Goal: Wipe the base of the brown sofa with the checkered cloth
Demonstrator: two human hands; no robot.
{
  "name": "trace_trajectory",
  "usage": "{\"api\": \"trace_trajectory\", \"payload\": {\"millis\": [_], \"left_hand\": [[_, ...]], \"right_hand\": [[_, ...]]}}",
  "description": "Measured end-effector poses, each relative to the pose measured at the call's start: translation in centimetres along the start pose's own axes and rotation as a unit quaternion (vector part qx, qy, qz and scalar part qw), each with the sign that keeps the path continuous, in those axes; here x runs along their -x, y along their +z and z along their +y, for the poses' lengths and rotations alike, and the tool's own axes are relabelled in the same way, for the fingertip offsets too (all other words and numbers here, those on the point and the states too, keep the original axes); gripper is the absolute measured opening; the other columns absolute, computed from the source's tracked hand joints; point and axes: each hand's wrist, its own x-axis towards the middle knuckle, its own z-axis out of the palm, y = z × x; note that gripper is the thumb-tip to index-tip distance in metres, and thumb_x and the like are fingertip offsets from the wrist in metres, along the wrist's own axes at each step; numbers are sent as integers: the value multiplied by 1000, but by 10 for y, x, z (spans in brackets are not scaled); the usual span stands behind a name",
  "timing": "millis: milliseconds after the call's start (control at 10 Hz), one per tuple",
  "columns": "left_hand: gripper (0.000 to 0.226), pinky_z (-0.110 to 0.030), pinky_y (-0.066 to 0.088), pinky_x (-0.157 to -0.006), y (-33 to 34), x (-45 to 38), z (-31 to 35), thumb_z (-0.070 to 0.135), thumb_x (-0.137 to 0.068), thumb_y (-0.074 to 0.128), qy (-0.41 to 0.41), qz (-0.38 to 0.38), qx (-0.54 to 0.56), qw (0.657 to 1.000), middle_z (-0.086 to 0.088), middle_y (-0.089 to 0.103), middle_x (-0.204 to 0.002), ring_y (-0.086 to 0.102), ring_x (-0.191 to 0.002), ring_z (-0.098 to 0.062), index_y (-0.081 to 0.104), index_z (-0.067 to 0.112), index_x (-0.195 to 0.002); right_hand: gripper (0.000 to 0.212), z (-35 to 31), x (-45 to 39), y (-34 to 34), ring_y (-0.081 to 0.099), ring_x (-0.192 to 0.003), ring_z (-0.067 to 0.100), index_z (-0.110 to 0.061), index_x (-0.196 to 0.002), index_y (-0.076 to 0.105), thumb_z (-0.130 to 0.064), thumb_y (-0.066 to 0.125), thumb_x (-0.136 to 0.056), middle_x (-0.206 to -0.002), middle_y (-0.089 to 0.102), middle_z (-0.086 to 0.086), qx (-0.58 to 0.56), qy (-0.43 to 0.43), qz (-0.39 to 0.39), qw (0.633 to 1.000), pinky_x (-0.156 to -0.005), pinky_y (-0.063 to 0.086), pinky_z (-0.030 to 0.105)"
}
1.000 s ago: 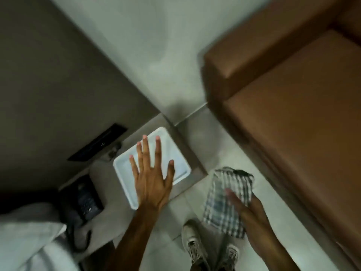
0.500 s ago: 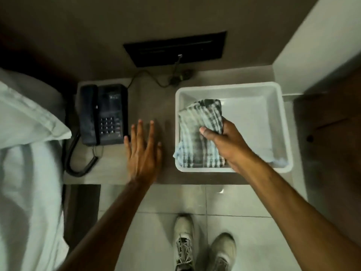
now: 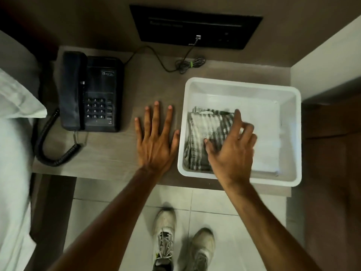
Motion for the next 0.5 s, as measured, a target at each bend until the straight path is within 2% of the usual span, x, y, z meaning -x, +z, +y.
{"api": "trace_trajectory", "payload": {"millis": [100, 200, 300, 400, 500], "left_hand": [[77, -64, 0, -141, 5, -4, 2, 61, -114, 28, -3, 1, 4, 1000, -14, -3, -189, -3, -176, -36, 6, 28, -180], [91, -63, -4, -140, 11, -10, 3, 70, -110, 42, -2, 3, -7, 1000, -15, -5, -189, -5, -176, -36, 3, 26, -180], [96, -63, -6, -138, 12, -10, 4, 76, -105, 36, 5, 1, -22, 1000, -14, -4, -189, -3, -176, -36, 4, 26, -181], [89, -66, 0, -141, -6, -8, 2, 70, -110, 33, -24, -10, -8, 1000, -15, -5, -189, -4, -176, -36, 3, 25, -180], [87, -65, 3, -141, -46, 0, 11, 69, -109, 20, -33, 40, -3, 999, -17, -3, -189, -3, -176, -37, 3, 23, -180]], "right_hand": [[76, 1, 8, 0, 54, -126, 36, -21, -160, 43, -45, 73, -94, -147, 49, 21, 38, -99, 53, 993, -95, 58, 49], [70, 8, 6, 7, 50, -133, 32, -31, -160, 45, -52, 69, -98, -152, 44, 16, 46, -111, -80, 990, -91, 65, 47], [71, 10, 3, 9, 46, -135, 30, -33, -161, 42, -54, 67, -98, -150, 41, 13, 61, -107, -100, 987, -95, 63, 45], [73, 0, 5, -6, 44, -141, 30, -32, -163, 37, -55, 64, -99, -158, 37, 12, 50, -108, -112, 987, -99, 63, 47], [65, -4, 31, -50, 51, -140, 26, -29, -161, 39, -54, 57, -103, -161, 41, 8, 11, -119, -71, 990, -96, 65, 45]]}}
